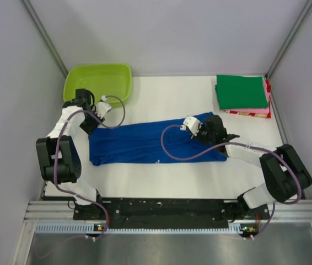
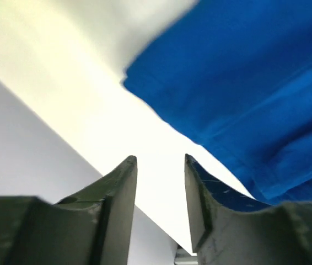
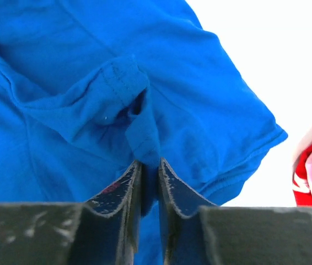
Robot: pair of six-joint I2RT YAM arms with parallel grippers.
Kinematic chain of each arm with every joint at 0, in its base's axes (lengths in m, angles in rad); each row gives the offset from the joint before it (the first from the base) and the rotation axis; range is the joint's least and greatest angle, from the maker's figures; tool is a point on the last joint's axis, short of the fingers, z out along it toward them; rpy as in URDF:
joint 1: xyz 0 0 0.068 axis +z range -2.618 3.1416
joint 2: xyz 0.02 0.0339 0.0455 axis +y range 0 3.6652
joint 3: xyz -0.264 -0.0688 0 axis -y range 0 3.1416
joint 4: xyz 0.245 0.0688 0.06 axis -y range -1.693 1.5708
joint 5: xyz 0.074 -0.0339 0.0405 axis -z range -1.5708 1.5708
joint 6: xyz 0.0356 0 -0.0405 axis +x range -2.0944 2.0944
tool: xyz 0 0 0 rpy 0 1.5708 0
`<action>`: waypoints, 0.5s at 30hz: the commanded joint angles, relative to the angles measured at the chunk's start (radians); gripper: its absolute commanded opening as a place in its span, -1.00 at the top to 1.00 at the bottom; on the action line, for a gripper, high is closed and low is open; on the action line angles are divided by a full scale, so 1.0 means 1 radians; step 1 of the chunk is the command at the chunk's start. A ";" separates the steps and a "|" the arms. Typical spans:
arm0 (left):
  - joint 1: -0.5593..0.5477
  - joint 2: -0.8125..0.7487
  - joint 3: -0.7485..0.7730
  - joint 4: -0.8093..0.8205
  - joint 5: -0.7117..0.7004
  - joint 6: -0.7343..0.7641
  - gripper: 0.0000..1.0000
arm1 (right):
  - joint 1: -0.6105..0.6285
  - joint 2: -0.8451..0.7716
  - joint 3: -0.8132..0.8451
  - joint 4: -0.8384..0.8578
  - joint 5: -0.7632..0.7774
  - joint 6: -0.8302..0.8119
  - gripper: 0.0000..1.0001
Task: Fold and stack the t-shirts
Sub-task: Fold the other side of the tshirt into a rectangle
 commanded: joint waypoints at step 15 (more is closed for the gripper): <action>-0.034 0.055 -0.079 -0.140 0.218 0.188 -0.16 | -0.086 -0.146 0.125 -0.236 0.077 0.608 -0.30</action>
